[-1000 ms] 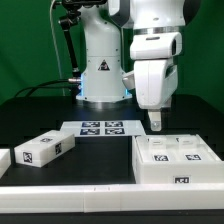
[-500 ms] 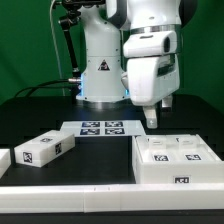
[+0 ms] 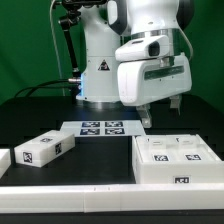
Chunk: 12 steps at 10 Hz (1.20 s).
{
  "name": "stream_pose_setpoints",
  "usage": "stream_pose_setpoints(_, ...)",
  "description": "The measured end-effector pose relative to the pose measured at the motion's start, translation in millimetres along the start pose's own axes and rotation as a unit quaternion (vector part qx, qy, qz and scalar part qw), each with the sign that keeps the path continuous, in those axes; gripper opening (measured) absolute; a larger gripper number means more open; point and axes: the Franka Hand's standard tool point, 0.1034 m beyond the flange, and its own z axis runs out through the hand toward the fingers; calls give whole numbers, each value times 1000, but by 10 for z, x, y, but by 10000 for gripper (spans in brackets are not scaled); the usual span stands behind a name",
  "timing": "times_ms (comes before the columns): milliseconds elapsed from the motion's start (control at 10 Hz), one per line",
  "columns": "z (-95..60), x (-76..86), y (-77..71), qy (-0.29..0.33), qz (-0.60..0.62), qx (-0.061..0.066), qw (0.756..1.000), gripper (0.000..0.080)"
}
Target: Assemble cabinet
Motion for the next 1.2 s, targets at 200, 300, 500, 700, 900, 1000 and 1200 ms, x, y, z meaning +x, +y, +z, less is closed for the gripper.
stream_pose_setpoints(200, -3, -5, -23, 0, 111, 3, 994, 796)
stream_pose_setpoints(300, 4, 2, -60, -1, 190, 4, 982, 796)
stream_pose_setpoints(500, 12, 9, -80, -1, 263, 8, 965, 796)
stream_pose_setpoints(700, 16, 14, -93, 0, 317, 13, 948, 796)
stream_pose_setpoints(900, 33, -38, -149, -27, 371, 18, 928, 796)
stream_pose_setpoints(1000, 55, -82, -114, -40, 373, 16, 927, 796)
stream_pose_setpoints(1200, 72, -53, -127, -50, 394, -2, 918, 796)
